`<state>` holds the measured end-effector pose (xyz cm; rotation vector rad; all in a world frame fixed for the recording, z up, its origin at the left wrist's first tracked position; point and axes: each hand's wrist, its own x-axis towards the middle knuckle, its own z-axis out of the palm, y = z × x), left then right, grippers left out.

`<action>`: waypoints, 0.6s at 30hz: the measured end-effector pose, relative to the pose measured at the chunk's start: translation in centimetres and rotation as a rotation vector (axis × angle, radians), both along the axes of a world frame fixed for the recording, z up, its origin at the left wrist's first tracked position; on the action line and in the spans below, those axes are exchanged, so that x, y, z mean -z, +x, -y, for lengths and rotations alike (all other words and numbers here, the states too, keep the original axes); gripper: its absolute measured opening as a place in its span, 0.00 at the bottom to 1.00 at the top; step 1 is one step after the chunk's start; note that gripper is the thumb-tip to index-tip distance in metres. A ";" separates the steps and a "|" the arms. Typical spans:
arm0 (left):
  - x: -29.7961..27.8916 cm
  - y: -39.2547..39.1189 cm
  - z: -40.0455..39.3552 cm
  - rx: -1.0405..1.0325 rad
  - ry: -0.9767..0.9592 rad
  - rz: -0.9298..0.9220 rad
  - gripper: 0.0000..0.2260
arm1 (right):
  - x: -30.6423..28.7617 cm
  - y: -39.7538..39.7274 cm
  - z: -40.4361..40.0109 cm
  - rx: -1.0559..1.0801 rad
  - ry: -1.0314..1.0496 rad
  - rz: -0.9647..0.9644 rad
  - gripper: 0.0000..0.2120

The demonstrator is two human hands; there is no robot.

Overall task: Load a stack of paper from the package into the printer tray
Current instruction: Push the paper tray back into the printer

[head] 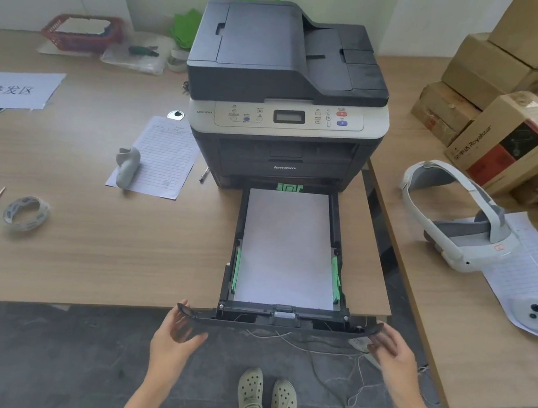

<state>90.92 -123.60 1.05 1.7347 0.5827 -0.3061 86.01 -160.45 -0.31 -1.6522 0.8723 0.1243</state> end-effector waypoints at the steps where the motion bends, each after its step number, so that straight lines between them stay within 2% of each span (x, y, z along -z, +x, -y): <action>1: 0.1 -0.1 0.4 -0.026 -0.001 -0.005 0.36 | 0.1 -0.5 -0.5 -0.038 -0.032 -0.018 0.23; 5: 0.5 0.0 1.9 -0.140 0.028 -0.005 0.38 | 0.2 -1.1 -3.1 -0.063 -0.118 -0.016 0.33; 9: 0.5 0.5 2.3 -0.203 0.067 0.032 0.33 | -0.1 -0.2 -4.2 0.011 -0.255 0.014 0.31; 12: 0.7 0.5 2.4 -0.207 0.085 0.051 0.32 | -0.2 0.4 -4.3 0.042 -0.303 0.026 0.32; 18: 0.8 0.5 2.6 -0.221 0.093 0.065 0.31 | -0.4 0.8 -3.9 0.046 -0.363 0.047 0.29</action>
